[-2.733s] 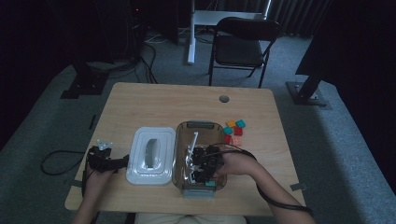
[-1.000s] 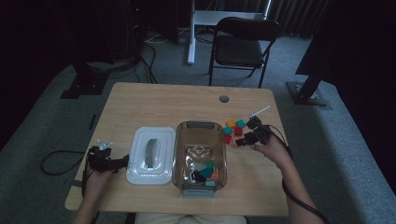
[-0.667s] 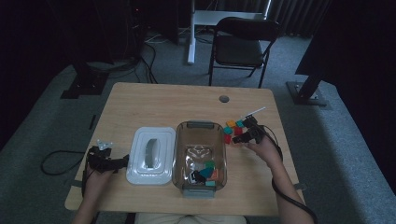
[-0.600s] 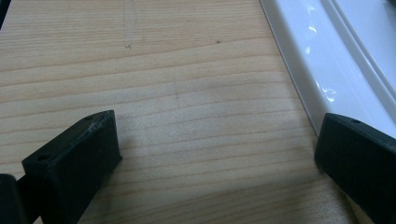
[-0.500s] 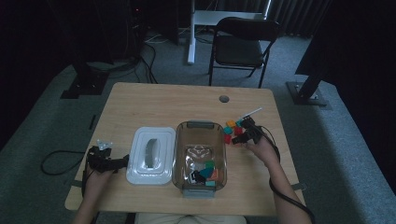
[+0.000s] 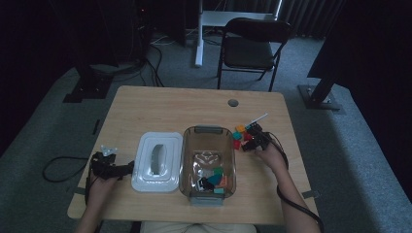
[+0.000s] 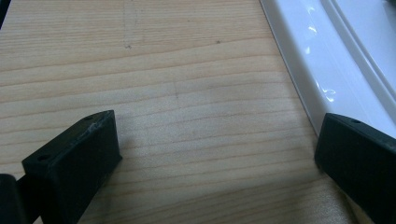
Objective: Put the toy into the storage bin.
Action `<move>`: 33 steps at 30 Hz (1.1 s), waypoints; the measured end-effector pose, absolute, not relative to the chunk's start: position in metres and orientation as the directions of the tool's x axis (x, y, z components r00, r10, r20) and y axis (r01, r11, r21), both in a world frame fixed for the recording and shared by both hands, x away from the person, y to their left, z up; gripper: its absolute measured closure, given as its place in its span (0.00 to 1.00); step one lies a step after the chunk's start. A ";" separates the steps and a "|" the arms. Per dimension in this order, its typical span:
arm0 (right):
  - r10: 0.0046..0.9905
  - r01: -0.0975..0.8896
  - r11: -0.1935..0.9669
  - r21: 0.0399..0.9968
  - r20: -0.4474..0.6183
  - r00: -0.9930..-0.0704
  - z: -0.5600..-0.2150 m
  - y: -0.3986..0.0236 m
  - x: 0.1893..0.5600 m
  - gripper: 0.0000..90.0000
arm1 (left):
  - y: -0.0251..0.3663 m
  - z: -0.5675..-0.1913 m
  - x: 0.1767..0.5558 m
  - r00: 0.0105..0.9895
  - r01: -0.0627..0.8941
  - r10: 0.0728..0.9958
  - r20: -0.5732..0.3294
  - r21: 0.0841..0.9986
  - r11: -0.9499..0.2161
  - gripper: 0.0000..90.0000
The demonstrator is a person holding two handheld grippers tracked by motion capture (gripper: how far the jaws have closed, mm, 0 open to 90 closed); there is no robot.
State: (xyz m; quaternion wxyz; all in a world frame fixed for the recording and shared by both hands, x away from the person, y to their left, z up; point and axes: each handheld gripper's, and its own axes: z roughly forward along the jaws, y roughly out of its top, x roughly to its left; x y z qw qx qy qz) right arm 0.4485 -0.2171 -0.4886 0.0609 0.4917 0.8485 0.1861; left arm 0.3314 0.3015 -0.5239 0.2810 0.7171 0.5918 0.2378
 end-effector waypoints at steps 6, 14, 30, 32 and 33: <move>0.845 0.802 0.466 0.373 0.081 -0.529 -0.484 -0.220 0.445 0.65 | 0.302 -0.524 0.331 0.187 0.715 0.982 0.008 0.685 -0.141 0.01; 0.801 0.758 0.528 0.383 0.071 -0.594 -0.466 -0.222 0.427 0.65 | 0.301 -0.524 0.331 0.186 0.715 0.982 0.008 0.685 -0.142 0.01; 0.698 0.627 0.638 0.447 0.009 -0.716 -0.412 -0.215 0.376 0.65 | 0.301 -0.524 0.331 0.186 0.715 0.983 0.009 0.685 -0.141 0.01; 0.685 0.609 0.649 0.456 -0.002 -0.729 -0.405 -0.213 0.371 0.65 | 0.301 -0.524 0.331 0.186 0.714 0.983 0.009 0.686 -0.141 0.01; 0.676 0.598 0.656 0.461 -0.005 -0.737 -0.401 -0.212 0.368 0.65 | 0.301 -0.524 0.331 0.185 0.714 0.983 0.008 0.686 -0.140 0.01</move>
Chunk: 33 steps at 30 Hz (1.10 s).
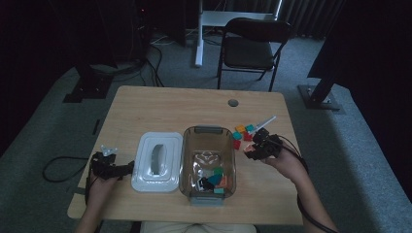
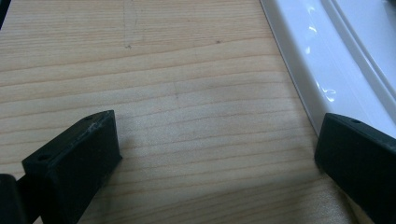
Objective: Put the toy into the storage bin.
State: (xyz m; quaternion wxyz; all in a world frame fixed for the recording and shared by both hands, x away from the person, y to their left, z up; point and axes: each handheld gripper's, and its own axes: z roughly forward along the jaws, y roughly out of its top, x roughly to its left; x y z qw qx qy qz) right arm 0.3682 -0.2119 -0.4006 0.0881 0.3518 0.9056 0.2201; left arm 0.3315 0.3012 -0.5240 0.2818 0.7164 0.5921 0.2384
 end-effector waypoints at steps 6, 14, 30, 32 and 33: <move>0.621 0.524 0.684 0.507 -0.029 -0.783 -0.372 -0.202 0.350 0.65 | 0.301 -0.524 0.331 0.185 0.716 0.983 0.007 0.684 -0.140 0.01; 0.533 0.435 0.715 0.547 -0.024 -0.846 -0.350 -0.183 0.332 0.65 | 0.301 -0.524 0.331 0.187 0.716 0.982 0.009 0.683 -0.142 0.01; 0.354 0.290 0.795 0.532 -0.019 -0.935 -0.341 -0.137 0.316 0.65 | 0.301 -0.524 0.331 0.186 0.715 0.982 0.009 0.684 -0.142 0.01; 0.332 0.275 0.804 0.527 -0.015 -0.943 -0.343 -0.131 0.315 0.65 | 0.301 -0.524 0.331 0.186 0.715 0.982 0.009 0.685 -0.142 0.01; 0.323 0.269 0.809 0.523 -0.013 -0.946 -0.344 -0.128 0.314 0.65 | 0.301 -0.524 0.331 0.187 0.715 0.982 0.009 0.684 -0.142 0.01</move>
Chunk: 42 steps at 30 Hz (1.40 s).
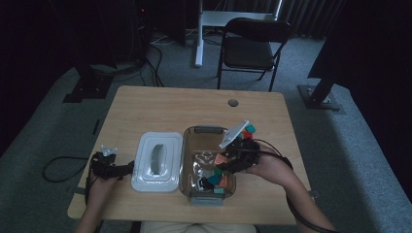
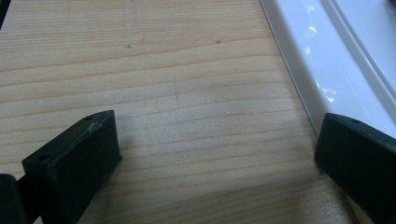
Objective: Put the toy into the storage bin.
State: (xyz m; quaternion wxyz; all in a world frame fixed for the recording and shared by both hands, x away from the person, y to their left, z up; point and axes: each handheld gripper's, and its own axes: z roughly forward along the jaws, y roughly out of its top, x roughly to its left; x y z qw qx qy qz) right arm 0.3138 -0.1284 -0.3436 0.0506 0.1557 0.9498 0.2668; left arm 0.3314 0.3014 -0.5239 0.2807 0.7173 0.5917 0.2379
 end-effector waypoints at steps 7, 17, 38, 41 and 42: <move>0.252 0.221 0.846 0.485 0.000 -0.968 -0.358 -0.107 0.312 0.65 | 0.301 -0.524 0.331 0.186 0.715 0.982 0.009 0.685 -0.142 0.01; 0.211 0.208 0.899 0.386 0.037 -0.977 -0.392 -0.079 0.318 0.65 | 0.301 -0.524 0.331 0.187 0.715 0.982 0.009 0.684 -0.143 0.01; 0.195 0.196 0.946 0.258 0.029 -0.980 -0.422 -0.066 0.322 0.64 | 0.301 -0.524 0.331 0.187 0.715 0.982 0.008 0.685 -0.142 0.01; 0.203 0.207 0.941 0.267 0.044 -0.978 -0.422 -0.066 0.324 0.61 | 0.301 -0.524 0.331 0.187 0.715 0.982 0.009 0.684 -0.142 0.01; 0.207 0.213 0.939 0.271 0.049 -0.977 -0.421 -0.066 0.323 0.61 | 0.301 -0.524 0.331 0.187 0.715 0.982 0.009 0.685 -0.142 0.01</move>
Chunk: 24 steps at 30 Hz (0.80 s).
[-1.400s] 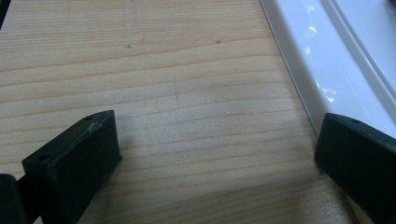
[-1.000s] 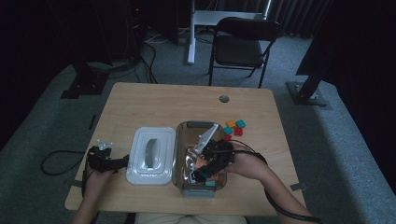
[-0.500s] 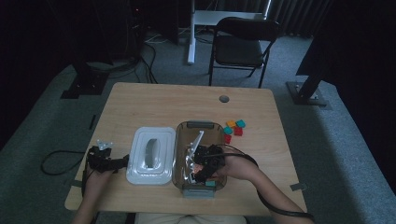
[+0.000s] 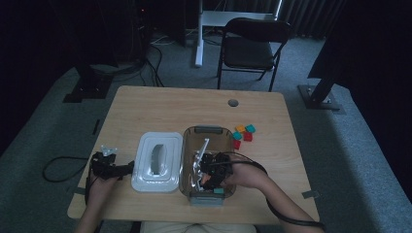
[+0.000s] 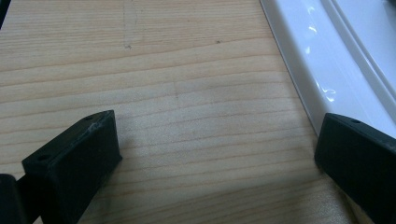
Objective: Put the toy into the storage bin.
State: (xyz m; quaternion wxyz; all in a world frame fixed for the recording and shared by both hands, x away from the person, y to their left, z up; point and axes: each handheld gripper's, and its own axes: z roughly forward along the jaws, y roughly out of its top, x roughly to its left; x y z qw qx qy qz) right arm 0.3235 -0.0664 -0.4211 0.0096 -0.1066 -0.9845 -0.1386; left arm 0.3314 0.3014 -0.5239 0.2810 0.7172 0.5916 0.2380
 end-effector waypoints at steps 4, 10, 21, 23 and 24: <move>0.212 0.217 0.933 0.287 0.049 -0.976 -0.416 -0.068 0.321 0.59 | 0.301 -0.524 0.331 0.187 0.715 0.982 0.009 0.685 -0.142 0.01; 0.246 0.241 0.905 0.351 0.031 -0.969 -0.395 -0.081 0.317 0.57 | 0.301 -0.524 0.331 0.187 0.715 0.982 0.009 0.684 -0.142 0.01; 0.364 0.333 0.826 0.456 0.022 -0.931 -0.368 -0.129 0.326 0.55 | 0.301 -0.524 0.331 0.187 0.716 0.982 0.009 0.683 -0.143 0.01; 0.388 0.349 0.813 0.467 0.014 -0.922 -0.365 -0.139 0.329 0.53 | 0.301 -0.524 0.331 0.187 0.716 0.982 0.009 0.683 -0.142 0.01; 0.403 0.361 0.803 0.474 0.014 -0.915 -0.363 -0.144 0.330 0.53 | 0.301 -0.524 0.331 0.187 0.716 0.982 0.009 0.683 -0.142 0.01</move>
